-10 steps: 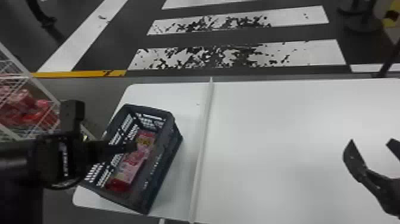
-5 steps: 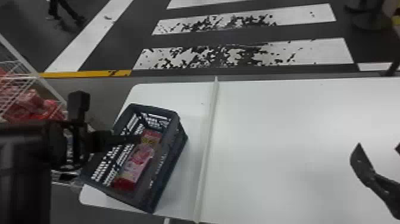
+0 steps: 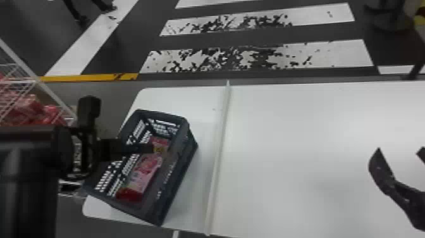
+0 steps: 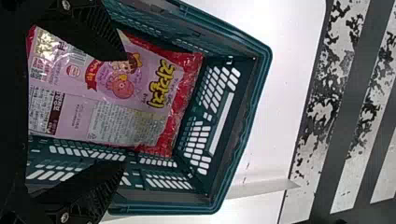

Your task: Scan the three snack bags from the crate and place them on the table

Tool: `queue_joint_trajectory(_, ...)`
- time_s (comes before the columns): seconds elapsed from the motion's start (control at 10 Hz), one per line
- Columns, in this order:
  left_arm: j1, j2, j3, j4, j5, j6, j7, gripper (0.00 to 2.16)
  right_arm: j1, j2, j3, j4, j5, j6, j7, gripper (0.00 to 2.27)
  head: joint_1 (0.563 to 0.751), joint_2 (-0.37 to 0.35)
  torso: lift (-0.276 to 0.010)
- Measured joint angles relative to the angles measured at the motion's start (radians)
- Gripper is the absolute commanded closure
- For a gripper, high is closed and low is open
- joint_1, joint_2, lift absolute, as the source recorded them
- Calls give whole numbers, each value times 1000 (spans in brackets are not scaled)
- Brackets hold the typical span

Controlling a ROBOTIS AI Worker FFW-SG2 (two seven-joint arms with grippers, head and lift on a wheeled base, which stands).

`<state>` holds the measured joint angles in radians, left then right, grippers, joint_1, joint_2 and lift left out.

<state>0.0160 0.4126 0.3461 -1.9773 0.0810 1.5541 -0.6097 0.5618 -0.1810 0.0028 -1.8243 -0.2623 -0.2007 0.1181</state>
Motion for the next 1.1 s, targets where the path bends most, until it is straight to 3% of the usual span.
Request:
queue_joint_trajectory(0.7,54,-14,-14,12,-37,-9,-9,87,15,-2,-1,0,-4,-24,0,140,695,240,-62)
queue_joint_trajectory(1.1,74,-37,-16,50,-63,-72,8,87,17,-16,-1,0,-17,-30,2,144,695,245,-62)
